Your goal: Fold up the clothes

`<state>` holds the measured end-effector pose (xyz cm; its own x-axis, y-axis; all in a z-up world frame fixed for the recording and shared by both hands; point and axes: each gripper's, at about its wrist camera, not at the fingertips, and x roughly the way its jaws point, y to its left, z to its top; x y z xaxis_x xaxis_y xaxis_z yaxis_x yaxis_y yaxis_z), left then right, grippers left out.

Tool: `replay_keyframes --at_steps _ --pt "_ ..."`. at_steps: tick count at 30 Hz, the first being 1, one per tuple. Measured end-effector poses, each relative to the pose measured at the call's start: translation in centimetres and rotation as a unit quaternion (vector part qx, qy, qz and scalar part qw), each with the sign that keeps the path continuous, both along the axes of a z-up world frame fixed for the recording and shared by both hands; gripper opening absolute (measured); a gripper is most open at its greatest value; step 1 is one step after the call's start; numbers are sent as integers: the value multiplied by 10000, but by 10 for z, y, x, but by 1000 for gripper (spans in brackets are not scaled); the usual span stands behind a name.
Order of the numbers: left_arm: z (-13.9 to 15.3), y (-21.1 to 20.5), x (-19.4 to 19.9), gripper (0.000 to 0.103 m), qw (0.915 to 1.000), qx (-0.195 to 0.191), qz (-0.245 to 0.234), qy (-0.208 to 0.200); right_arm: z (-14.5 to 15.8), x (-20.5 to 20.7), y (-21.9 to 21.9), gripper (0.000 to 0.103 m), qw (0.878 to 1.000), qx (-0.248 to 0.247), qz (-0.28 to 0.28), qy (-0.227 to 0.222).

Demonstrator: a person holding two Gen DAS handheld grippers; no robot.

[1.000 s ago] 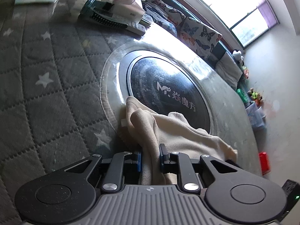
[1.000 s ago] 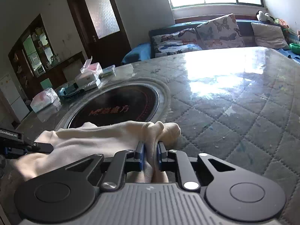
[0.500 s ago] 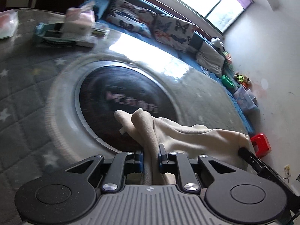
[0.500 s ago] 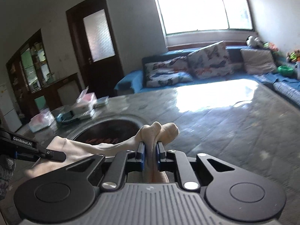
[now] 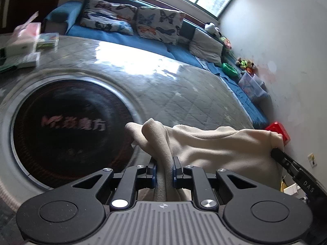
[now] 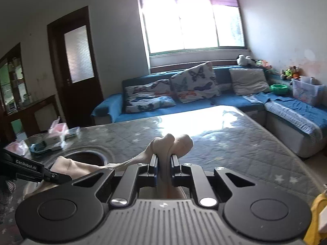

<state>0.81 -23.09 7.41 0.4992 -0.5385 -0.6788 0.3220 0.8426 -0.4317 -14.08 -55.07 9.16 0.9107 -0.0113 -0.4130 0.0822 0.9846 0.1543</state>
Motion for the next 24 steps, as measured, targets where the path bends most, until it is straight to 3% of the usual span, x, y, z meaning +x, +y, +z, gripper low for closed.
replay_keyframes --at_steps 12,24 --pt "-3 -57 9 16 9985 389 -314 -230 -11 4 -36 10 9992 -18 -400 93" --pt "-22 -72 11 16 9973 556 -475 -23 -34 7 -55 11 9976 22 -581 383"
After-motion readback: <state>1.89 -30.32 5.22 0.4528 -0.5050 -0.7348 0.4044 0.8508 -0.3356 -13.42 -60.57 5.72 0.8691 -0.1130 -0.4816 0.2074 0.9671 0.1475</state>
